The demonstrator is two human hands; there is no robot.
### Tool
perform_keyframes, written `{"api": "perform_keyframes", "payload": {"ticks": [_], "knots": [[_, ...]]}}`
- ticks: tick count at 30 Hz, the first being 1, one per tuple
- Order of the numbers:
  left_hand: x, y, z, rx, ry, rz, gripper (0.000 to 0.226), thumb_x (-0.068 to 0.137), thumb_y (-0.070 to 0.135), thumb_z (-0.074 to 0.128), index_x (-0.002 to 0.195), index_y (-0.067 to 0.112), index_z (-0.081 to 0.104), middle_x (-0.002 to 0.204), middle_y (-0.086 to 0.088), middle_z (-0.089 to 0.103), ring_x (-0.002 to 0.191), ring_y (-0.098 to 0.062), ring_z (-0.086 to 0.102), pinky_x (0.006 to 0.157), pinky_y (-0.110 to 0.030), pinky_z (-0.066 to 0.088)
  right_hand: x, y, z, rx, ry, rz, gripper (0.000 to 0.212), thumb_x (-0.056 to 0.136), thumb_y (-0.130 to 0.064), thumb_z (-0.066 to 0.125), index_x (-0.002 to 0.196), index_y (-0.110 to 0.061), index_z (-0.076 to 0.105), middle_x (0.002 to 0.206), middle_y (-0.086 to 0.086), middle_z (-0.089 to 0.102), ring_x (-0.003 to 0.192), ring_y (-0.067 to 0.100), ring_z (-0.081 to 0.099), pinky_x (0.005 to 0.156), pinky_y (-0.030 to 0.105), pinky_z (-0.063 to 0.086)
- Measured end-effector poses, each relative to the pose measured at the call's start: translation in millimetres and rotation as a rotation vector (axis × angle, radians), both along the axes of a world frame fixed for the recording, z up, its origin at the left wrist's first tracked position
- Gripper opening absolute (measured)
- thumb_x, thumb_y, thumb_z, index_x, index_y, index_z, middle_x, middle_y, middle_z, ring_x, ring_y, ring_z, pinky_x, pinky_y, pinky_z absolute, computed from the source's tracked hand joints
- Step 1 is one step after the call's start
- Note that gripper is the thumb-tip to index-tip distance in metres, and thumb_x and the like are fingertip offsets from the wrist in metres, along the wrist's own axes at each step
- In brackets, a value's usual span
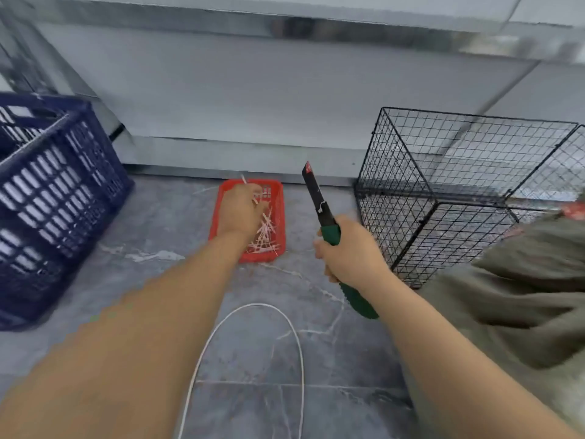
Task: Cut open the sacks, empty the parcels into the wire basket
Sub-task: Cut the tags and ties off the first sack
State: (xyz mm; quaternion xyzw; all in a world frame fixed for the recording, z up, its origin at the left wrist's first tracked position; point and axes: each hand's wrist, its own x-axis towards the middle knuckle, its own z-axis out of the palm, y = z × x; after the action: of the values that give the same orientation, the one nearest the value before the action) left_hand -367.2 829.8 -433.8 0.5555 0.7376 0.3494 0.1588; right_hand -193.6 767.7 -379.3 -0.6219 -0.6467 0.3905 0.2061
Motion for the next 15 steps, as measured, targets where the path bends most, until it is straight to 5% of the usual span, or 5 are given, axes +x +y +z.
{"api": "perform_keyframes", "payload": {"ticks": [2,5,10,15], "knots": [[-15,1,-14,-0.158,0.136,-0.128,0.061,0.086,0.018,0.064,0.139,0.005,0.038,0.144,-0.015,0.042,0.135,-0.028,0.037,0.114,-0.035,0.025,-4,4,-4,-0.023,-0.001,0.005,0.013,0.092,-0.01,0.05,0.103,-0.004,0.049,0.102,0.024,0.063,0.066,0.026,0.054,0.064,0.041,0.055],[-22,-12,-30,-0.239,0.185,-0.19,0.069,0.088,0.022,0.062,0.145,0.008,0.026,0.153,-0.013,0.026,0.143,-0.025,0.021,0.118,-0.033,0.015,-5,3,-6,-0.027,-0.016,0.012,0.012,0.091,-0.008,0.049,0.102,-0.002,0.05,0.102,0.024,0.063,0.065,0.025,0.053,0.065,0.041,0.055],[-2,-36,-26,-0.244,0.205,-0.242,0.065,0.089,0.031,0.059,0.144,0.011,0.031,0.151,-0.01,0.031,0.14,-0.023,0.027,0.115,-0.034,0.021,9,-6,-4,0.027,-0.057,-0.002,0.016,0.09,-0.011,0.051,0.103,-0.004,0.052,0.099,0.021,0.064,0.081,0.037,0.061,0.076,0.051,0.055],[50,-53,4,-0.232,0.245,-0.318,0.062,0.089,0.034,0.058,0.142,0.011,0.035,0.147,-0.01,0.039,0.135,-0.025,0.036,0.111,-0.034,0.028,46,-30,10,0.069,-0.084,-0.02,0.017,0.091,-0.012,0.05,0.107,-0.01,0.046,0.098,0.019,0.062,0.079,0.034,0.061,0.072,0.049,0.056]]}}
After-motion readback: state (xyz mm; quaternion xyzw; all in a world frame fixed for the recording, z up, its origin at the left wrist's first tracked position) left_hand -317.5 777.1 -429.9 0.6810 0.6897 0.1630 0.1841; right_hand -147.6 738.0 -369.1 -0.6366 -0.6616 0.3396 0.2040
